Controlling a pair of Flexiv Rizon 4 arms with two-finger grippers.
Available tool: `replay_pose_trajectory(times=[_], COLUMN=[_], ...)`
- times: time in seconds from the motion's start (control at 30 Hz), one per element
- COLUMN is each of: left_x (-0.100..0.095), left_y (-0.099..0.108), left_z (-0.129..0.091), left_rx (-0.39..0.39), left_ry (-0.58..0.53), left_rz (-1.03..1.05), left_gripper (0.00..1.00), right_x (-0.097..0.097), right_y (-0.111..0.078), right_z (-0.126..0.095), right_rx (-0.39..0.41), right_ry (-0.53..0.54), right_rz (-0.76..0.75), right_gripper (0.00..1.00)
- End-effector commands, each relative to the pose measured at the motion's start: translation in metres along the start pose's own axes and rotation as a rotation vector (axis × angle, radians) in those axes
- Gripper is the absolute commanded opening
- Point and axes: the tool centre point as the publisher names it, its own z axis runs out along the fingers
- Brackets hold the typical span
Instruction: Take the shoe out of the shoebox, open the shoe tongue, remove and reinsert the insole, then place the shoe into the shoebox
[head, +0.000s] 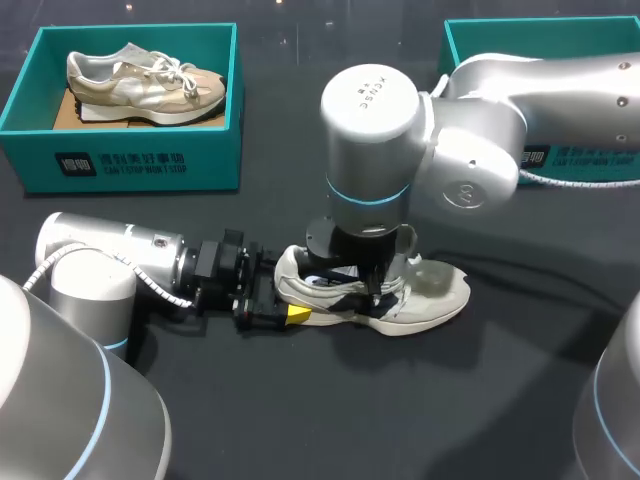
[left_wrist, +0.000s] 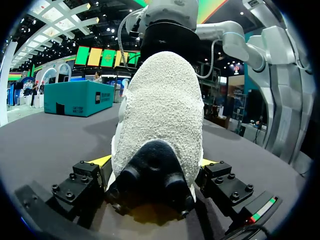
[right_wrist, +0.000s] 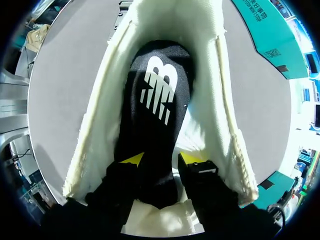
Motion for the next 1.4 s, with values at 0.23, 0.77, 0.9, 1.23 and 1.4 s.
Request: replay_pose_trajectory(times=[0.23, 0.77, 0.9, 1.23, 1.4], left_x=[0.001, 0.001, 0.001, 0.001, 0.001], left_y=[0.002, 0.002, 0.002, 0.002, 0.002], left_z=[0.000, 0.000, 0.000, 0.000, 0.000], left_rx=[0.000, 0.000, 0.000, 0.000, 0.000], left_ry=[-0.001, -0.001, -0.001, -0.001, -0.001], left_rz=[0.000, 0.000, 0.000, 0.000, 0.000], left_gripper=[0.00, 0.00, 0.00, 0.00, 0.00], right_x=[0.017, 0.042, 0.041, 0.036, 0.032], right_y=[0.008, 0.004, 0.005, 0.006, 0.007], right_z=[0.036, 0.036, 0.034, 0.017, 0.009], right_rx=[-0.034, -0.081, -0.079, -0.071, -0.060], right_ry=[0.105, 0.103, 0.097, 0.054, 0.033], right_rz=[-0.009, 0.037, 0.039, 0.051, 0.057], right_gripper=[0.41, 0.00, 0.00, 0.00, 0.00])
